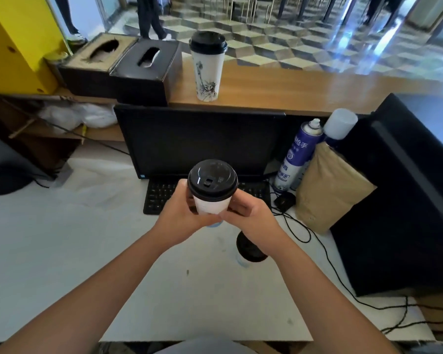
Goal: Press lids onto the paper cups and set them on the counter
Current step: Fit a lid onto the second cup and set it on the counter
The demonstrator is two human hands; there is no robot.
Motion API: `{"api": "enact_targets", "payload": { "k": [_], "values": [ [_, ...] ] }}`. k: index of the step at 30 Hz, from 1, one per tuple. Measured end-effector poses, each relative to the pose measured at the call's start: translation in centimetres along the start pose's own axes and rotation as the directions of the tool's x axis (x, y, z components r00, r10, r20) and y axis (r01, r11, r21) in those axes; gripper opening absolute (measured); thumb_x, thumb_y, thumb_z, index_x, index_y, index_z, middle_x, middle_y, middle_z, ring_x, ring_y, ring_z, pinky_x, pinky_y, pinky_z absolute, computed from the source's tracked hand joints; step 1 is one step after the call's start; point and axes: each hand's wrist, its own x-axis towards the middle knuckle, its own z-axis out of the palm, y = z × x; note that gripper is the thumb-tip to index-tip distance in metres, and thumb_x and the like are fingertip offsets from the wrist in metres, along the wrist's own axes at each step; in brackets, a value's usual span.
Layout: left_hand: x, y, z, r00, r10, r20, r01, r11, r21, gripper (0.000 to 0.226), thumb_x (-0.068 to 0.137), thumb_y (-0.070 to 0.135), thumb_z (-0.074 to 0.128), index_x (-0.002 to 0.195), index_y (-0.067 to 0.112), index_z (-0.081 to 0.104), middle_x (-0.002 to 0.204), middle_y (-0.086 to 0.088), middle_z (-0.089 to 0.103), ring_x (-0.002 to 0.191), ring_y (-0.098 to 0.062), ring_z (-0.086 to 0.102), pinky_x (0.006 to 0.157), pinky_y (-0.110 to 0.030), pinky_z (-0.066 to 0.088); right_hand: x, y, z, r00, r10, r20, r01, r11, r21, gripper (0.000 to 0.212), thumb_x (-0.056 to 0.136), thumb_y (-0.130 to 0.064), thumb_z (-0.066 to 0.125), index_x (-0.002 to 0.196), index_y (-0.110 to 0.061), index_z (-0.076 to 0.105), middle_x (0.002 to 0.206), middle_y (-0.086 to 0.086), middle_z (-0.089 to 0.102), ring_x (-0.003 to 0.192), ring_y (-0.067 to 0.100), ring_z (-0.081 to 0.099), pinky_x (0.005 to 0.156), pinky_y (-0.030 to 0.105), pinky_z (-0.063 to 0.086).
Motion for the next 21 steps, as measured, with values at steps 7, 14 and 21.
{"api": "enact_targets", "payload": {
  "k": [7, 14, 21],
  "values": [
    [0.6, 2.9, 3.7, 0.989, 0.070, -0.132, -0.069, 0.998, 0.016, 0.079, 0.065, 0.019, 0.092, 0.124, 0.044, 0.047, 0.112, 0.026, 0.061, 0.103, 0.012, 0.058, 0.073, -0.007, 0.050, 0.8, -0.9, -3.2, 1.000, -0.025, -0.017, 0.025, 1.000, 0.002, 0.052, 0.089, -0.009, 0.076, 0.136, -0.023, 0.061, 0.124, -0.011, 0.072, 0.117, 0.007, 0.066, 0.096, 0.030, 0.057],
    [3.3, 5.3, 4.6, 0.994, 0.100, -0.052, -0.099, 0.995, 0.008, 0.071, 0.073, 0.018, 0.088, 0.126, 0.043, 0.048, 0.117, 0.023, 0.063, 0.109, 0.005, 0.060, 0.083, -0.021, 0.055, 2.6, -2.2, -6.2, 0.992, -0.116, -0.058, 0.108, 0.986, -0.124, 0.053, 0.085, -0.017, 0.080, 0.133, -0.028, 0.062, 0.122, -0.019, 0.070, 0.114, -0.006, 0.062, 0.088, 0.009, 0.050],
    [8.0, 9.7, 2.8, 0.985, 0.174, 0.011, -0.175, 0.978, 0.118, 0.061, 0.080, 0.042, 0.078, 0.133, 0.033, 0.050, 0.125, 0.021, 0.062, 0.114, 0.002, 0.058, 0.094, -0.028, 0.052, 6.5, -5.7, -9.3, 0.966, -0.250, -0.061, 0.240, 0.960, -0.142, 0.047, 0.088, -0.016, 0.077, 0.133, -0.019, 0.063, 0.125, -0.012, 0.071, 0.120, 0.003, 0.064, 0.099, 0.021, 0.052]
  ]
}}
